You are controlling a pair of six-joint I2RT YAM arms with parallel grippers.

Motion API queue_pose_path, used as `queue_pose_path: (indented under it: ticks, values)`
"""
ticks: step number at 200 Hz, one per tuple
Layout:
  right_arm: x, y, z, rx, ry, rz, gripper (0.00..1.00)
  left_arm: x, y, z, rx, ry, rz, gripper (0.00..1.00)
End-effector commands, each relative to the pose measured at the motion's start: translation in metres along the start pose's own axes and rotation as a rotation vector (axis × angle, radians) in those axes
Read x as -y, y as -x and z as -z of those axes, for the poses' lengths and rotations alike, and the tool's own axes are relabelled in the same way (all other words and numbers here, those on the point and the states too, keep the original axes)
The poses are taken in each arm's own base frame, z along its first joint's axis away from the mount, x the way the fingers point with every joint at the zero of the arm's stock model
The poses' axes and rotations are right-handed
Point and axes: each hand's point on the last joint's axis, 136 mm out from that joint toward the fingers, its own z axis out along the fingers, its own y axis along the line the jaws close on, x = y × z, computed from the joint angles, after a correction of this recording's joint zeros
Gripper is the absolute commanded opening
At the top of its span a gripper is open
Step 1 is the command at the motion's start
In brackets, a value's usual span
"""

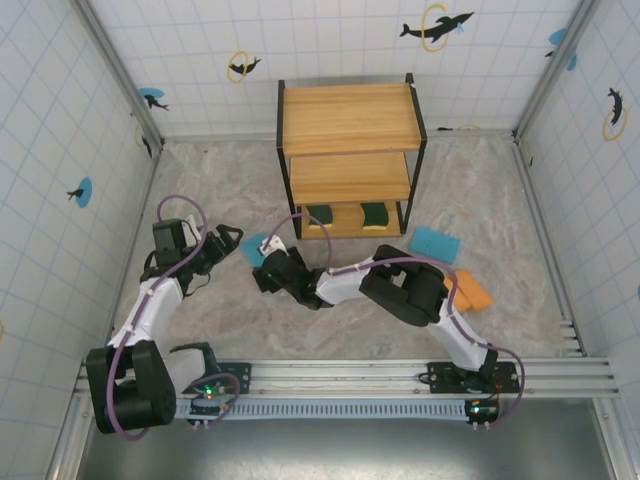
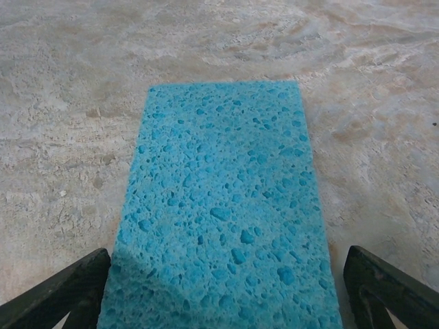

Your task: Place and organize the cleaning sponges onto the shelf

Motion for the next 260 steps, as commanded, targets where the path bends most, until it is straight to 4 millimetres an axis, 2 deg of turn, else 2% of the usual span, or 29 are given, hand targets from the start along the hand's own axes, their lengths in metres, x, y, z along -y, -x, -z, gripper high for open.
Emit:
queue_pose_path:
  ticks: [1, 54, 88, 111, 130, 164, 210, 223, 225, 228, 260]
  values:
    - [0.011, -0.101, -0.011, -0.293, -0.026, 0.077, 0.87, -0.001, -0.002, 0.001, 0.001, -0.007, -0.011, 0.98]
    - [0.005, -0.108, -0.015, -0.316, -0.018, 0.099, 0.81, -0.002, -0.002, 0.001, 0.000, -0.002, -0.010, 0.98]
    - [0.004, -0.106, -0.012, -0.306, -0.014, 0.102, 0.67, -0.002, -0.002, 0.002, 0.001, 0.000, -0.009, 0.98]
    - [0.002, -0.104, -0.010, -0.301, -0.007, 0.108, 0.53, -0.002, -0.002, 0.002, 0.002, 0.002, -0.009, 0.98]
    - [0.000, -0.101, -0.007, -0.296, -0.001, 0.108, 0.47, -0.002, -0.002, 0.002, 0.001, 0.001, -0.010, 0.97]
    - [-0.005, -0.096, -0.001, -0.294, 0.030, 0.092, 0.42, -0.002, -0.001, 0.002, 0.005, 0.003, -0.011, 0.98]
    - [-0.004, -0.084, 0.015, -0.276, 0.041, 0.075, 0.39, -0.002, -0.001, 0.002, 0.005, 0.003, -0.012, 0.98]
    - [-0.001, -0.091, 0.018, -0.292, 0.039, 0.080, 0.39, -0.002, -0.002, 0.002, 0.002, 0.005, -0.011, 0.98]
    - [-0.004, -0.081, 0.021, -0.275, 0.047, 0.075, 0.39, -0.002, -0.001, 0.002, 0.003, 0.005, -0.011, 0.97]
    - [-0.004, -0.077, 0.024, -0.269, 0.051, 0.071, 0.39, -0.002, -0.001, 0.003, 0.004, 0.005, -0.011, 0.98]
    - [-0.003, -0.070, 0.040, -0.280, 0.063, 0.090, 0.37, -0.002, -0.001, 0.003, 0.005, 0.006, -0.012, 0.98]
